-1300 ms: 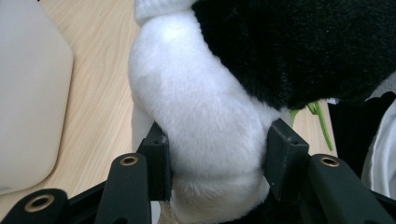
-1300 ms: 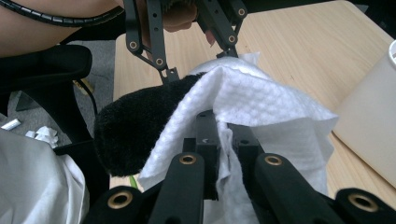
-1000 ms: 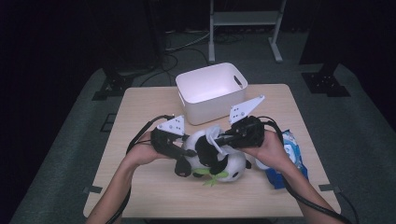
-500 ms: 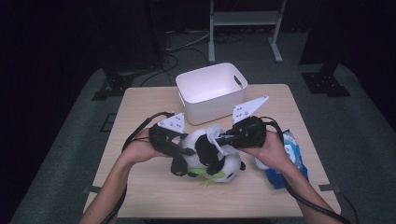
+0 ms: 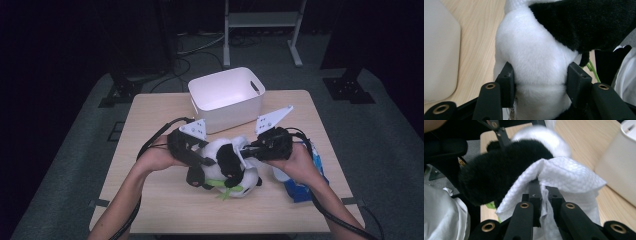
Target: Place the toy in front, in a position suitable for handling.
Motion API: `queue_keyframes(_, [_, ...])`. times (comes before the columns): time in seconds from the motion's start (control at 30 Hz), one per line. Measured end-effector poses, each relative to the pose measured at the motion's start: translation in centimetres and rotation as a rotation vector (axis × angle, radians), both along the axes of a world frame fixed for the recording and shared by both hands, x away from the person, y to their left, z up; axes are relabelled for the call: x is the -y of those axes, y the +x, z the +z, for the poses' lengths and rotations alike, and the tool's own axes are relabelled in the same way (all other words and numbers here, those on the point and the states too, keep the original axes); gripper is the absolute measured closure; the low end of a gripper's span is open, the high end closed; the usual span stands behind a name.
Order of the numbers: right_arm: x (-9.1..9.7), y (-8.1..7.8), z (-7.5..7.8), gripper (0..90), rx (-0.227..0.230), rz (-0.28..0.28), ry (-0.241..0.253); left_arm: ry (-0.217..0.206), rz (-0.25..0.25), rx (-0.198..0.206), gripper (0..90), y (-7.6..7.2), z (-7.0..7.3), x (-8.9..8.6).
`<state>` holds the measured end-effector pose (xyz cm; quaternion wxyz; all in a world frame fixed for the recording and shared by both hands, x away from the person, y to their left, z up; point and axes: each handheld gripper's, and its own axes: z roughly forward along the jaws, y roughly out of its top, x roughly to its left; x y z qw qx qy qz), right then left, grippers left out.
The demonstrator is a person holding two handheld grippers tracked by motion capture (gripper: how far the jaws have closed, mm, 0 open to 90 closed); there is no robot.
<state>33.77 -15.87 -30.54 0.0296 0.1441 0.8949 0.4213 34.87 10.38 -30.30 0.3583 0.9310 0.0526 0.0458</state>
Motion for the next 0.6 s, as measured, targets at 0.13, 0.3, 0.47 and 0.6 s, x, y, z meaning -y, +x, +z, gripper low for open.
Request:
queue_keyframes(0.13, [0.9,0.1,-0.4,84.4,-0.012,-0.018,-0.002,0.027,0.007,0.001,47.6,0.0,0.2,0.9])
queue_keyframes(0.3, [1.1,-0.2,0.6,84.5,0.019,-0.029,-0.016,0.066,0.010,0.010,47.6,0.0,0.8,1.6])
queue_keyframes(0.47, [0.6,-0.4,2.1,84.5,0.045,-0.006,0.031,0.073,-0.008,0.016,47.6,-0.1,0.9,2.2])
queue_keyframes(0.6, [-1.0,-0.6,3.1,84.4,0.058,0.032,0.045,0.071,-0.021,0.020,47.5,-0.2,0.9,2.7])
